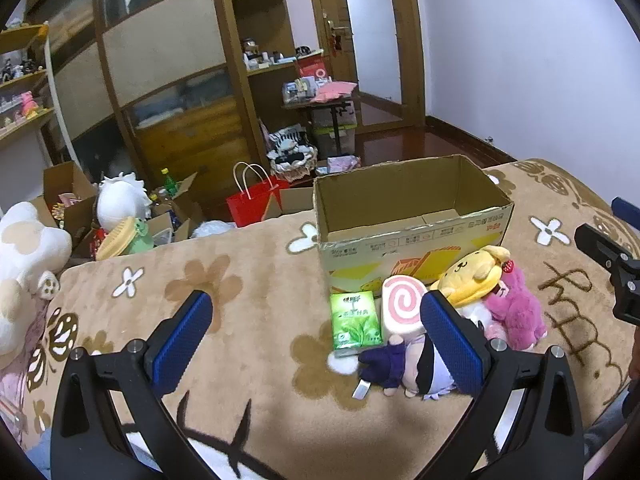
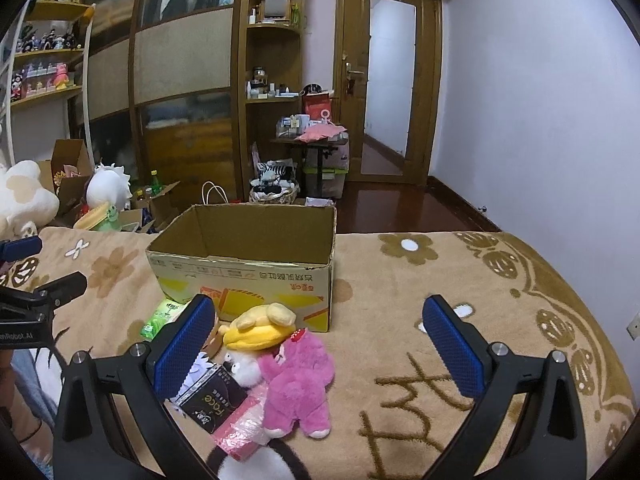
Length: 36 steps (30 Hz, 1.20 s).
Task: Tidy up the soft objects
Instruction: 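Lower the left tool to the green tea carton while the right tool approaches the pink bear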
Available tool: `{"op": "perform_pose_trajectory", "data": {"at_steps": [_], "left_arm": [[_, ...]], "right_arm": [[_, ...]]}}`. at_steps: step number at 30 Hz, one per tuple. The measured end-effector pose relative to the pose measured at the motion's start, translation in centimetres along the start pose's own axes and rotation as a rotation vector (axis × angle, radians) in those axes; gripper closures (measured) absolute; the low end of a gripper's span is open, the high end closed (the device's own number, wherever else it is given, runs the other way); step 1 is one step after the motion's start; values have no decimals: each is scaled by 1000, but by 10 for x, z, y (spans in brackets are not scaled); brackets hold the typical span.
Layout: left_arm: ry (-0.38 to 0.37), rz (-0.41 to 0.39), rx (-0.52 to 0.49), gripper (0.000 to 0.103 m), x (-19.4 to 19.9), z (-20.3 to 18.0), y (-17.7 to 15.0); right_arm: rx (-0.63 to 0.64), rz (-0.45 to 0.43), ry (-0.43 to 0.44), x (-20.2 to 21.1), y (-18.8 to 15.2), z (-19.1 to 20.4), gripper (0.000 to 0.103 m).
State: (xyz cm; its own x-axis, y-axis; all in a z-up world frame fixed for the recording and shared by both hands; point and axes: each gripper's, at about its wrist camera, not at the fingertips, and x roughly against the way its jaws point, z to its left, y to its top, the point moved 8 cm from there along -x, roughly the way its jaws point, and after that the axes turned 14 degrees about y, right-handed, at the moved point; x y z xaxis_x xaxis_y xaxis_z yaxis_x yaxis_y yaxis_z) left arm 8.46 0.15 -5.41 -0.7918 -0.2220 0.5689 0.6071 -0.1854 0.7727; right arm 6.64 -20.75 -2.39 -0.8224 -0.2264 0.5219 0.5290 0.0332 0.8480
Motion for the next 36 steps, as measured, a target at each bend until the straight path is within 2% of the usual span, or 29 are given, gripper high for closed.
{"op": "perform_pose_trajectory", "data": {"at_steps": [7,18,22,36], "left_arm": [[-14,65,-15,0,-28,-6,9],[-9,229,-46,0,-91,-19,-8],[8,255,-74,0,-111,-24,-8],[-16,366,-88,0,-150,-40,-34]], "right_arm": [[-49,41,15,-26,-2,-15,0],[-99,110,38,-74,-13,-29,0],[-118,147,40,-88,-20,-33,0],[-190,274,105,-115,-57,-40,0]]}}
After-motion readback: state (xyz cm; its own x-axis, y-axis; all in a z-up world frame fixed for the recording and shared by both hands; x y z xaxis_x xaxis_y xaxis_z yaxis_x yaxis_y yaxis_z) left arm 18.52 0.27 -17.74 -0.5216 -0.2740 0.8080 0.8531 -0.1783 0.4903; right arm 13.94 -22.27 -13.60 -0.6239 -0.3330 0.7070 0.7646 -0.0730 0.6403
